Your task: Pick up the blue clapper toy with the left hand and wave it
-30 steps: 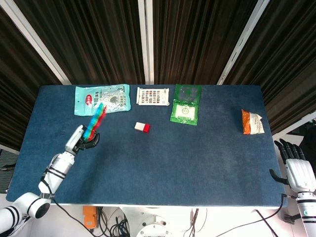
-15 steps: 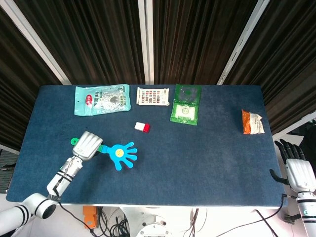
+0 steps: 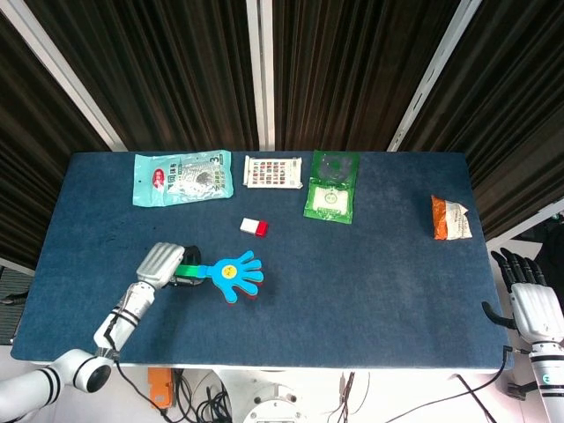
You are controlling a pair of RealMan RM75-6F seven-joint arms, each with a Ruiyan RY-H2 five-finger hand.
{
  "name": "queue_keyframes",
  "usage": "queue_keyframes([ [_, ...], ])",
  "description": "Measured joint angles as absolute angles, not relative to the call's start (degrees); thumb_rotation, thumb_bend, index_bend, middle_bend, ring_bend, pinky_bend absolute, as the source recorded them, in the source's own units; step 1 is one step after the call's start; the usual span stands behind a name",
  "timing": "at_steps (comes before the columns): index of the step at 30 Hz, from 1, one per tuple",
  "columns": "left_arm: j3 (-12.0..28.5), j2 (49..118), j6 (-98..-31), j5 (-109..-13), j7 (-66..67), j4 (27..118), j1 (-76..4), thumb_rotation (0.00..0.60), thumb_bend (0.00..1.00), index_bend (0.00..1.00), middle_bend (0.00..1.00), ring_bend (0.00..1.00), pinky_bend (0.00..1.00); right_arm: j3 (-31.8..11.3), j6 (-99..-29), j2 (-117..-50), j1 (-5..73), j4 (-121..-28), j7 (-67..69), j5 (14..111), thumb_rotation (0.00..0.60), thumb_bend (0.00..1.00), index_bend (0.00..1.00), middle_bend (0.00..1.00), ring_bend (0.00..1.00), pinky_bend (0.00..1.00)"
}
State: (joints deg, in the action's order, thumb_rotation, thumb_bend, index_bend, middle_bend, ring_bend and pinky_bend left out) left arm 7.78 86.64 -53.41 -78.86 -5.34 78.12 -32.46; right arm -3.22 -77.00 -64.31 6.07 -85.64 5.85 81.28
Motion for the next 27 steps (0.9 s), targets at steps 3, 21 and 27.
queue_keyframes([
  [3,8.01,85.94,-52.48,-76.59,-3.09,80.17,-32.54,0.391,0.0,0.0,0.0,0.0,0.0,-3.31,-77.21,-64.23,5.97,-85.56,6.0,81.25,0.6,0.22,0.0,0.0,0.0,0.0],
  [21,4.6,78.58,-70.43,-80.79,4.18,83.59,-25.18,0.572,0.0,0.0,0.0,0.0,0.0,-3.46,-77.79,-63.95,6.04,-87.0,5.35,81.83,0.6,0.22,0.0,0.0,0.0,0.0],
  [27,1.39,74.07,-77.94,-82.76,3.63,82.3,-18.39,0.481,0.0,0.0,0.0,0.0,0.0,-3.79,-77.8,-63.97,6.36,-88.18,4.21,81.71,0.6,0.21,0.0,0.0,0.0,0.0],
])
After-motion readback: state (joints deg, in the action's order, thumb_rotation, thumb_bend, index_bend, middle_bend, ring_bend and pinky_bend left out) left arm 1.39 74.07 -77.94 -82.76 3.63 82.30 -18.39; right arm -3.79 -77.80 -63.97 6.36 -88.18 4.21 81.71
